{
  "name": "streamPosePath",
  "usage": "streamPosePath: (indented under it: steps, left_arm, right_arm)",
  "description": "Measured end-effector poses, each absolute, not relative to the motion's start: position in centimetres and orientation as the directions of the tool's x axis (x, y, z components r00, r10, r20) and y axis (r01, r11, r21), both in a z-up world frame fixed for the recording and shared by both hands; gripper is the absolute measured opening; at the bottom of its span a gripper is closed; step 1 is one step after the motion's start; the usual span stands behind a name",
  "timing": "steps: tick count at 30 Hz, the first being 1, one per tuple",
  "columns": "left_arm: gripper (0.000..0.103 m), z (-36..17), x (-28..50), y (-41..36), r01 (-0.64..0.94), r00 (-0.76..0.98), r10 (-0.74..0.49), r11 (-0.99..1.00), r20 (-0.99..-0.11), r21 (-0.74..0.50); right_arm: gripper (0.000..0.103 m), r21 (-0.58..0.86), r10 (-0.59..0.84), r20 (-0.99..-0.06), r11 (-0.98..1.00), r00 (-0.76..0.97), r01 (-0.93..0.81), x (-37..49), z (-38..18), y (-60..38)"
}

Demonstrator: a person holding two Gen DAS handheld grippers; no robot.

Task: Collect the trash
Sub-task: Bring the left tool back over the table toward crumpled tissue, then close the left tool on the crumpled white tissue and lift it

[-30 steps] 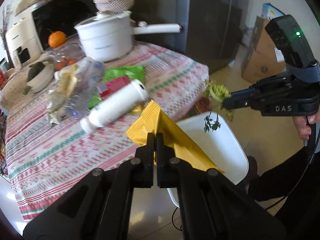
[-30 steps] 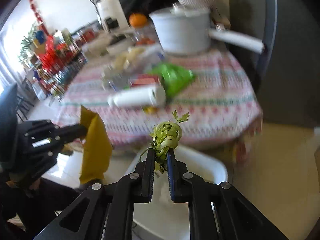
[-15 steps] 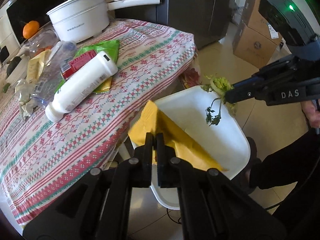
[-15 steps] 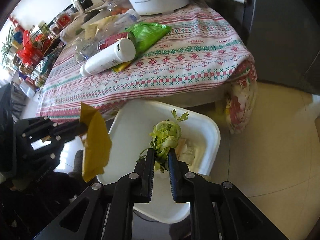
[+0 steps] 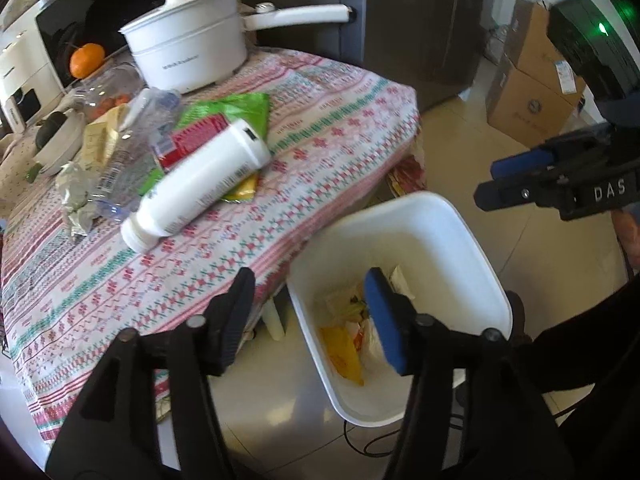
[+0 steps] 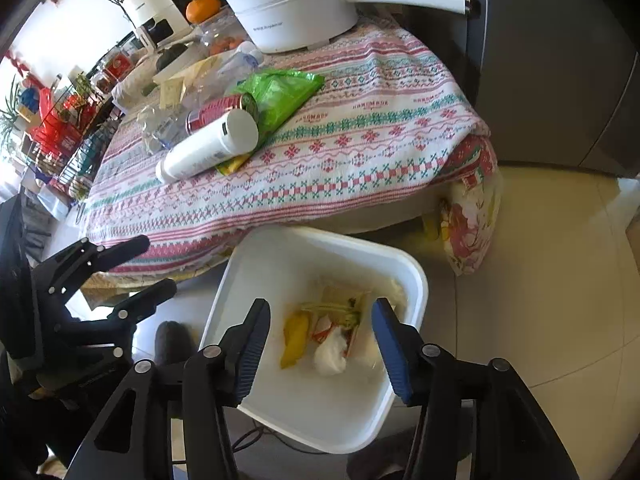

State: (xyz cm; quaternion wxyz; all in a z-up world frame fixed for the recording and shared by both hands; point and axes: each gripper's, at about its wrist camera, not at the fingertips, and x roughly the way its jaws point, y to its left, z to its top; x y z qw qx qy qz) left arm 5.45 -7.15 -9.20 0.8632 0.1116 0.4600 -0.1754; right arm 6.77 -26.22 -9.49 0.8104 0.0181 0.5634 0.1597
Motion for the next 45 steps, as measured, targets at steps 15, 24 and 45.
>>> streamPosePath:
  steps: [15,24,45]
  left_arm:
    - [0.082,-7.1,9.1,-2.3,0.229,0.566,-0.077,0.971,-0.821,0.066]
    - [0.082,-6.2,12.5,3.1,0.079,0.597,0.037,0.991,-0.802,0.105]
    - [0.053,-11.5,26.4,12.5,0.035,0.463,0.090,0.992,-0.882,0.120]
  right_arm:
    - [0.074,0.173,0.261,-0.871,0.956,0.417,-0.239,8.8,-5.9,-23.7]
    - [0.075,0.147,0.252,-0.857,0.956,0.449,-0.255,11.0,-4.7,-21.2]
    - [0.076,0.125,0.211,-0.886,0.966,0.414,-0.225,15.4,-6.9,-19.6]
